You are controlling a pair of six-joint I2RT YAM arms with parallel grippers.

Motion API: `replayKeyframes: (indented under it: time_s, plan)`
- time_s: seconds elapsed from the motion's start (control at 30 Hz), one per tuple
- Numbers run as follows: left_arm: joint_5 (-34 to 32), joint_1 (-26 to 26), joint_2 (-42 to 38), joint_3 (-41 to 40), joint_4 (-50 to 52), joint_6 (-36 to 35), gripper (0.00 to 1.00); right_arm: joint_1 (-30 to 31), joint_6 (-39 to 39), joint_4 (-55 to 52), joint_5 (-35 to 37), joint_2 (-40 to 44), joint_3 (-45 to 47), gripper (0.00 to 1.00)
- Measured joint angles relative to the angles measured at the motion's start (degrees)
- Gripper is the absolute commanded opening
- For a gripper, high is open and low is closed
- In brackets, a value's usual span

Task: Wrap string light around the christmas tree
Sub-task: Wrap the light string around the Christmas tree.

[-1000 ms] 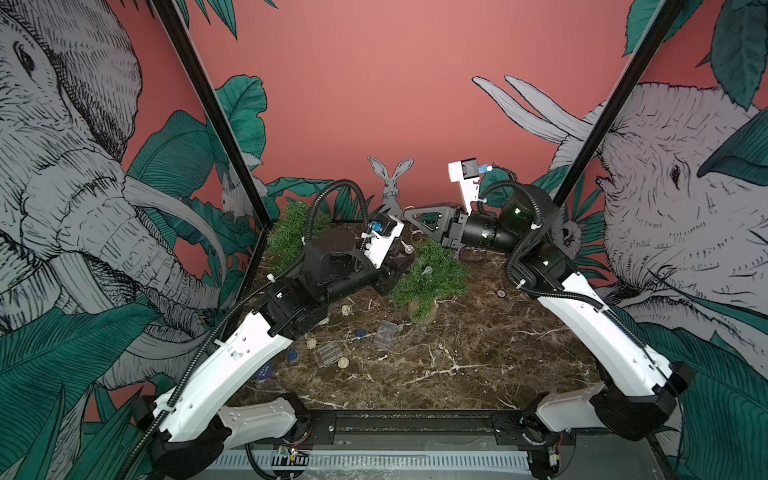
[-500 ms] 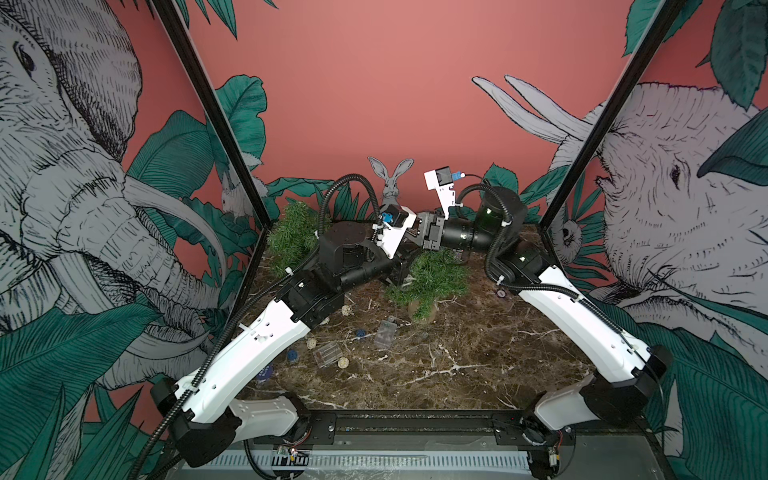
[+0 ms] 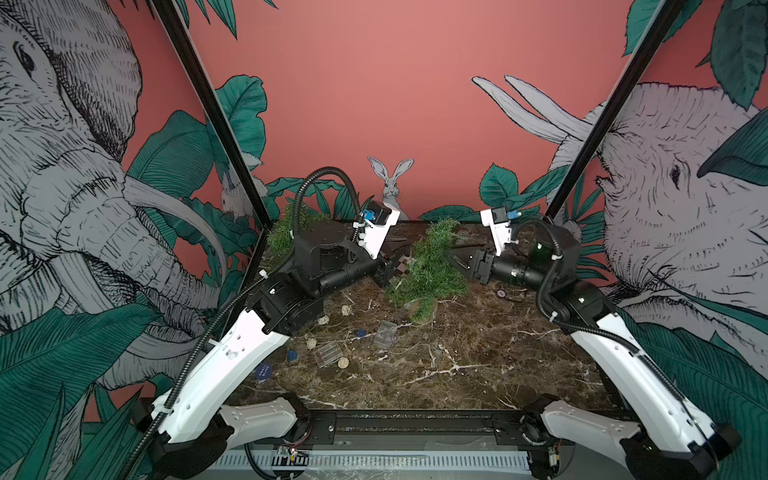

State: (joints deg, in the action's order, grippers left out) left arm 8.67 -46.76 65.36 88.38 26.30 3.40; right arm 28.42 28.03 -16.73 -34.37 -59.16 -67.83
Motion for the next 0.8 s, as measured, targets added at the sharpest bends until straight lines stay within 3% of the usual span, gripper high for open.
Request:
replayKeyframes:
  time_s: [0.17,0.3,0.43,0.6,0.7,0.77,0.8]
  plan:
    - [-0.35,0.00,-1.18,5.70,4.11,-0.96,0.00,1.68,-3.65,-3.08,7.10,6.47,15.63,0.64]
    - [-1.27,0.00,-2.27,10.05,7.89,-2.36,0.00,7.37,-6.47,-3.43,15.98,8.96,25.07,0.67]
    - [-2.05,0.00,-3.41,12.81,9.79,-3.45,0.00,14.53,-8.04,1.16,24.79,6.62,30.73,0.76]
    - [-2.05,0.00,-3.54,12.87,10.71,-3.98,0.00,21.03,-6.71,12.02,34.71,-0.31,35.39,0.76]
    - [-2.10,0.00,-2.45,13.29,11.17,-4.35,0.00,23.37,-4.46,19.17,39.32,-6.71,35.95,0.72]
    - [-2.21,0.00,-1.53,13.57,11.76,-4.55,0.00,24.61,-2.82,23.93,42.34,-10.95,35.95,0.59]
    - [-2.29,0.00,-1.20,13.60,12.00,-4.61,0.00,25.20,-2.10,25.97,43.69,-12.92,35.95,0.47]
